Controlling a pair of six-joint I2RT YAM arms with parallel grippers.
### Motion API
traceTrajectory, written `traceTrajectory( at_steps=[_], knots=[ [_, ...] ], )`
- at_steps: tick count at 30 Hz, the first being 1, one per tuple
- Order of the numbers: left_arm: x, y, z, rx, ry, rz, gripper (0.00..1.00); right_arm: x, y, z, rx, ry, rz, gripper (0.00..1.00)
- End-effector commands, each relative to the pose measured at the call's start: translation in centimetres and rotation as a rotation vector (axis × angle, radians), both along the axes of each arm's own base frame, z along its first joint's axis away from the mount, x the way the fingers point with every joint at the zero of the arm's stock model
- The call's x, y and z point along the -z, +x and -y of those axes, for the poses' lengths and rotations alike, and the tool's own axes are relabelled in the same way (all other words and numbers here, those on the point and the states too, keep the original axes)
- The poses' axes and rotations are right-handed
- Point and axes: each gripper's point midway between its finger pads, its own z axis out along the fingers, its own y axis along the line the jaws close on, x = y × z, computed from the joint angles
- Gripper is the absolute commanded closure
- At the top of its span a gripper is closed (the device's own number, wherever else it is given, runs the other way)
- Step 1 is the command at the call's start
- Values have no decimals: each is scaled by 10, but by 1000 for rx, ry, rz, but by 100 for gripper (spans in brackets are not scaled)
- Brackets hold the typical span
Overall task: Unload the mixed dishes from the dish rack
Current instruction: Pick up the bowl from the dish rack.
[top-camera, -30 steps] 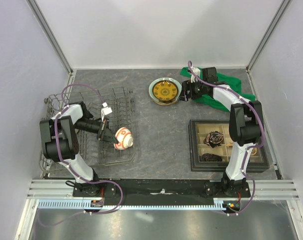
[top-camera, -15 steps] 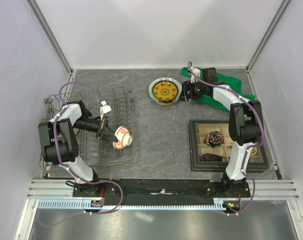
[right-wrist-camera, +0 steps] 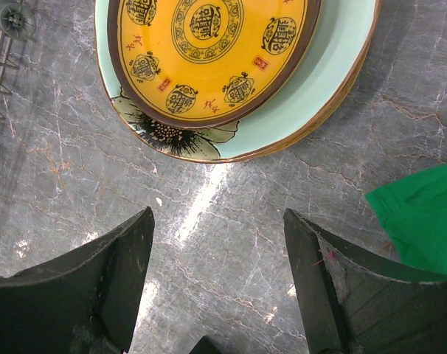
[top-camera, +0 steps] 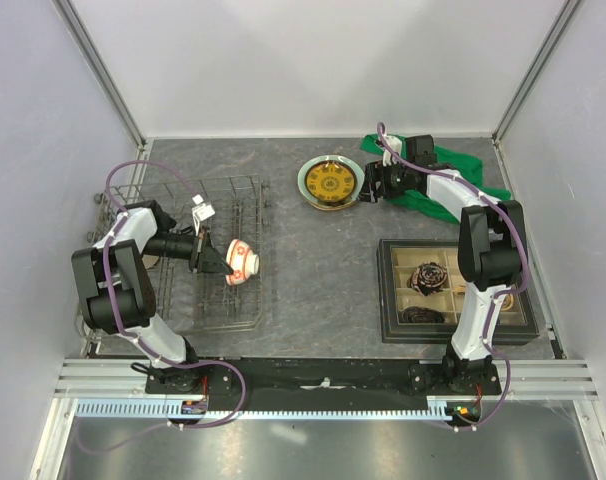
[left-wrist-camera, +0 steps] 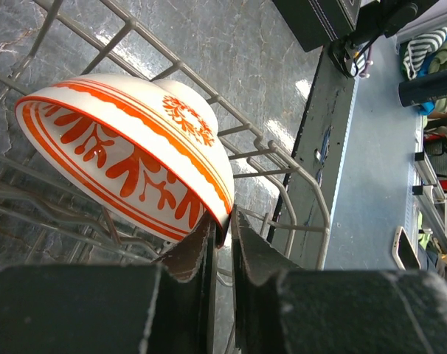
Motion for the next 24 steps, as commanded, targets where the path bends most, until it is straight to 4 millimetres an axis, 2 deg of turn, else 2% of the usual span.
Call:
traceTrajectory(
  at_steps=[1,9,24],
  knots=[
    [-23,17,0,-30,-25,113,99,2,2,0,-20,7,19,21],
    [-32,19,1,-13,-45,158,99,7,4,3,-12,5,12,21],
    [-71,30,-1,-8,-32,250,99,7,5,4,-15,7,11,21]
  ],
)
